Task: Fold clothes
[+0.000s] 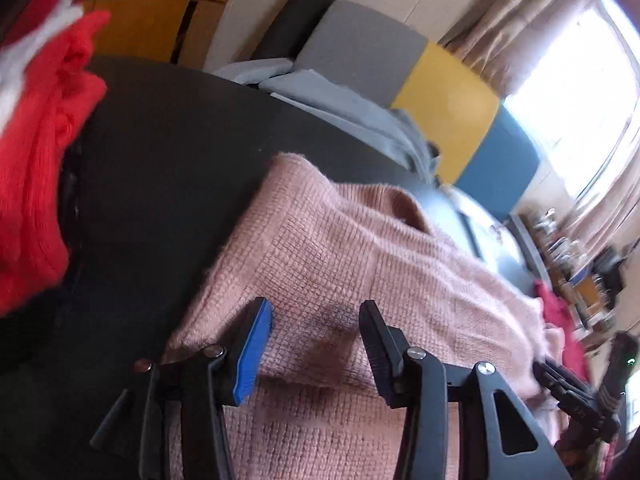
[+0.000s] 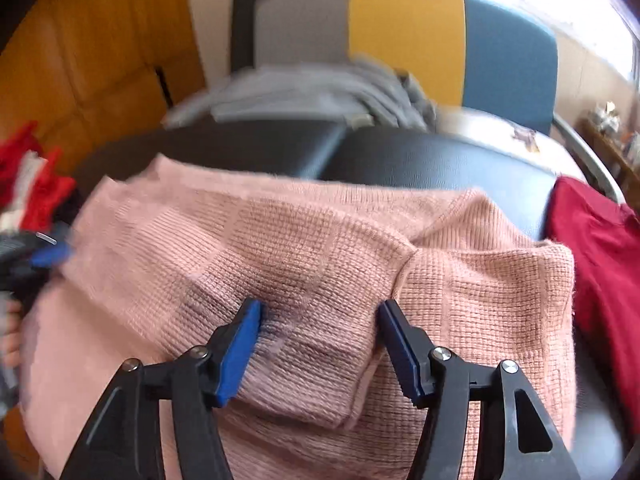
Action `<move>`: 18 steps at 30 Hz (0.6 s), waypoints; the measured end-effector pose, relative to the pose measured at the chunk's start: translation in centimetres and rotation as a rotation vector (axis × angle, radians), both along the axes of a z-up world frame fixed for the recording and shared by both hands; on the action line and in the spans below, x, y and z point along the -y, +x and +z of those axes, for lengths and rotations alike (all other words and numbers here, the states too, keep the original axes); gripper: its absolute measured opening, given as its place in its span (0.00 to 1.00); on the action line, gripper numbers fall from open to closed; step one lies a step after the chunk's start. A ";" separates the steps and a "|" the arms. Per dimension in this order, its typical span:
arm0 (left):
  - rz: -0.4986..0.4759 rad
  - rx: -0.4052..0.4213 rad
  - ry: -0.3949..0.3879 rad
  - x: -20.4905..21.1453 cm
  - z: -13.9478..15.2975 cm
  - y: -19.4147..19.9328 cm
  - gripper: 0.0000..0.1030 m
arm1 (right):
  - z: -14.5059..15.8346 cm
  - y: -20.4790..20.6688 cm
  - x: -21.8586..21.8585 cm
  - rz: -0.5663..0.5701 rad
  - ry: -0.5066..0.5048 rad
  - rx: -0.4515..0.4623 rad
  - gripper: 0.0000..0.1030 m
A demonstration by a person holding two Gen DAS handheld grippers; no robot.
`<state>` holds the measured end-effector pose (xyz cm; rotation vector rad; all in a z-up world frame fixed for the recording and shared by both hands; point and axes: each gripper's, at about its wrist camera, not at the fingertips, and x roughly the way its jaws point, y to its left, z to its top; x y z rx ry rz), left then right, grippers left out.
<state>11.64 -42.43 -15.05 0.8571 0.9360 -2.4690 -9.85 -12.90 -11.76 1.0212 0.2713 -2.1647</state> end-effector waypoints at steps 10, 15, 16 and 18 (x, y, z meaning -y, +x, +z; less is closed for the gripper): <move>0.036 -0.099 0.114 0.8 1.6 0.3 0.48 | -0.7 0.3 -1.3 0.006 -0.016 -0.013 0.78; 0.015 -0.047 0.062 2.0 1.5 -3.9 0.48 | -0.9 0.2 -1.0 0.006 -0.006 -0.019 0.86; 0.014 -0.024 0.054 2.5 1.1 -4.9 0.48 | -0.9 0.2 -0.9 0.007 -0.001 -0.021 0.88; -0.015 -0.018 0.039 3.2 0.1 -6.1 0.47 | -1.1 0.3 -0.6 0.008 0.023 -0.028 0.98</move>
